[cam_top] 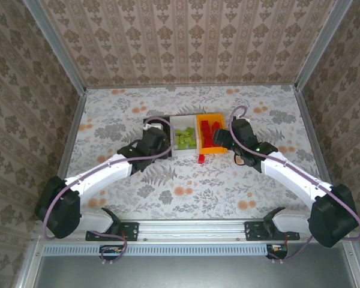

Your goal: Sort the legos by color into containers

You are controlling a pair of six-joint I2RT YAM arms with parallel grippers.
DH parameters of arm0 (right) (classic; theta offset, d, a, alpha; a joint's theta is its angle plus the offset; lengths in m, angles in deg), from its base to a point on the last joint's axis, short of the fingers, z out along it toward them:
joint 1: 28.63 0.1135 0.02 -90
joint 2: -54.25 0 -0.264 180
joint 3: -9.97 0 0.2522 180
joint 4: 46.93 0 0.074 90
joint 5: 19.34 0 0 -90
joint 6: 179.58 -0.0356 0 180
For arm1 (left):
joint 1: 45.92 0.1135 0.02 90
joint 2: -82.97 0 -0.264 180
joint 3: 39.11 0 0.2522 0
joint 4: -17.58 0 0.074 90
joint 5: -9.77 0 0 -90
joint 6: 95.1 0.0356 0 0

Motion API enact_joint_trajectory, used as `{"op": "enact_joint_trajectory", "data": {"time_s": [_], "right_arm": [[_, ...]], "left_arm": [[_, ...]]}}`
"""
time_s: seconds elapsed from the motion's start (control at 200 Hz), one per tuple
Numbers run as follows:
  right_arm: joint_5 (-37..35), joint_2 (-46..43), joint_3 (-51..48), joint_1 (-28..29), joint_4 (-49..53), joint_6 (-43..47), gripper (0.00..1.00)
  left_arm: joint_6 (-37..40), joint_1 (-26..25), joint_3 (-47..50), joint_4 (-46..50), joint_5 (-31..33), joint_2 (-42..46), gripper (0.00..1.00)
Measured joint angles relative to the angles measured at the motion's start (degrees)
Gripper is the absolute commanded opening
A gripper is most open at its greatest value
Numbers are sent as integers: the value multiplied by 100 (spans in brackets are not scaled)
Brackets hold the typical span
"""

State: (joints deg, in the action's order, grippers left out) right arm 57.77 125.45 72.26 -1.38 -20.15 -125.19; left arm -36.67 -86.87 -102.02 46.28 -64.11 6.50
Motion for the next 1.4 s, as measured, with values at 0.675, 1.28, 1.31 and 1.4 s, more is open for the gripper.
{"op": "enact_joint_trajectory", "data": {"time_s": [0.675,1.28,1.31,1.4], "right_arm": [[2,-168,-103,0,4,-39,86],[94,494,-282,1165,-55,-13,87],[92,704,-282,1217,-94,-13,87],[94,1272,-280,1266,-146,-15,87]], "left_arm": [[313,841,-564,-505,-199,-1300,89],[-153,-245,789,-317,-236,1733,100],[-199,-254,922,-295,-232,1801,100],[-367,-260,1276,-168,-216,1969,100]]}}
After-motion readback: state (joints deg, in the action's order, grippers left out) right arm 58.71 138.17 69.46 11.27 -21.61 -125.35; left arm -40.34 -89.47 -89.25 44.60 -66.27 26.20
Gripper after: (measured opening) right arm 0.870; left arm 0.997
